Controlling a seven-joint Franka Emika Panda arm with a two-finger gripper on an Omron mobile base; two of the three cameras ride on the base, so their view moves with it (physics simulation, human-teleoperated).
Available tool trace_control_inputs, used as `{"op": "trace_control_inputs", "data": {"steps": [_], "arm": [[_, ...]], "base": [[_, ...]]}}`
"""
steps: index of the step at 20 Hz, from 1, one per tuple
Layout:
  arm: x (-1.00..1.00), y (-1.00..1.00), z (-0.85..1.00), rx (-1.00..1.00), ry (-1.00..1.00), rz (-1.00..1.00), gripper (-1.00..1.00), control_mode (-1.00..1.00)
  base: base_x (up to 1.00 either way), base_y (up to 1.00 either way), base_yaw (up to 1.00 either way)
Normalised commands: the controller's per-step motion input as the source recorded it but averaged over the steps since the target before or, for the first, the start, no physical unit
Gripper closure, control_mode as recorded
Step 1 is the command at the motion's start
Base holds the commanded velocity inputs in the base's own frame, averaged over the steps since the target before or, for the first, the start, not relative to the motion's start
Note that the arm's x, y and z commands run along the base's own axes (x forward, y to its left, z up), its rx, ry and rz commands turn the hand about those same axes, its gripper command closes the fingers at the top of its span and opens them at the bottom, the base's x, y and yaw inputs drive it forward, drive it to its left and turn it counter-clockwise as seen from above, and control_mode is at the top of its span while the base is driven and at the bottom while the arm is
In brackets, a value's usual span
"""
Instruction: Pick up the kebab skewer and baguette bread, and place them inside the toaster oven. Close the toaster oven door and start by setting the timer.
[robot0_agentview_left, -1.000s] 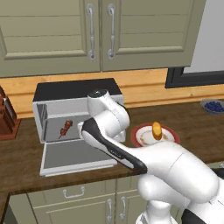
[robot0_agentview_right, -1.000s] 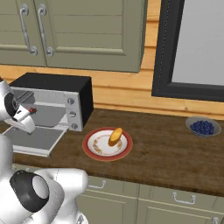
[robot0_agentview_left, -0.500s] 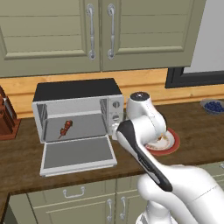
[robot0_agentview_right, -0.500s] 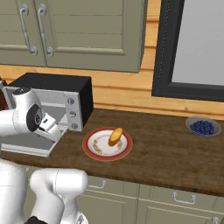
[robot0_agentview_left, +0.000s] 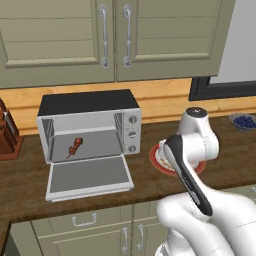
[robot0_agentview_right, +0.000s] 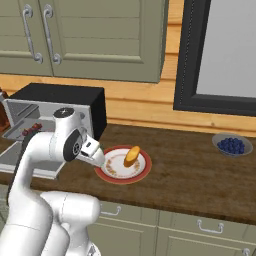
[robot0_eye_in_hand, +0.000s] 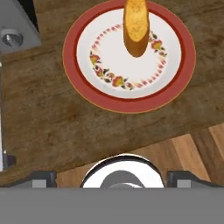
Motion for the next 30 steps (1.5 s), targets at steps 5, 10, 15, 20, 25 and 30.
{"op": "trace_control_inputs", "data": {"steps": [5,10,15,20,25,30], "arm": [[0.97,-0.99,-0.11,0.00,0.04,0.00,-1.00,-1.00],[0.92,-0.55,-0.28,0.00,0.02,0.01,-1.00,-1.00],[0.61,-0.13,-0.39,0.00,0.01,0.00,-1.00,-1.00],[0.36,0.00,-0.28,0.00,0.05,0.00,-1.00,-1.00],[0.09,0.00,-0.34,0.00,0.01,0.00,-1.00,-1.00],[0.28,0.00,-0.34,0.00,0.00,0.00,-1.00,-1.00]], "base": [[0.00,0.00,0.00],[0.00,0.00,0.00],[0.00,0.00,0.00],[0.00,0.00,0.00],[0.00,0.00,0.00],[0.00,0.00,0.00]]}}
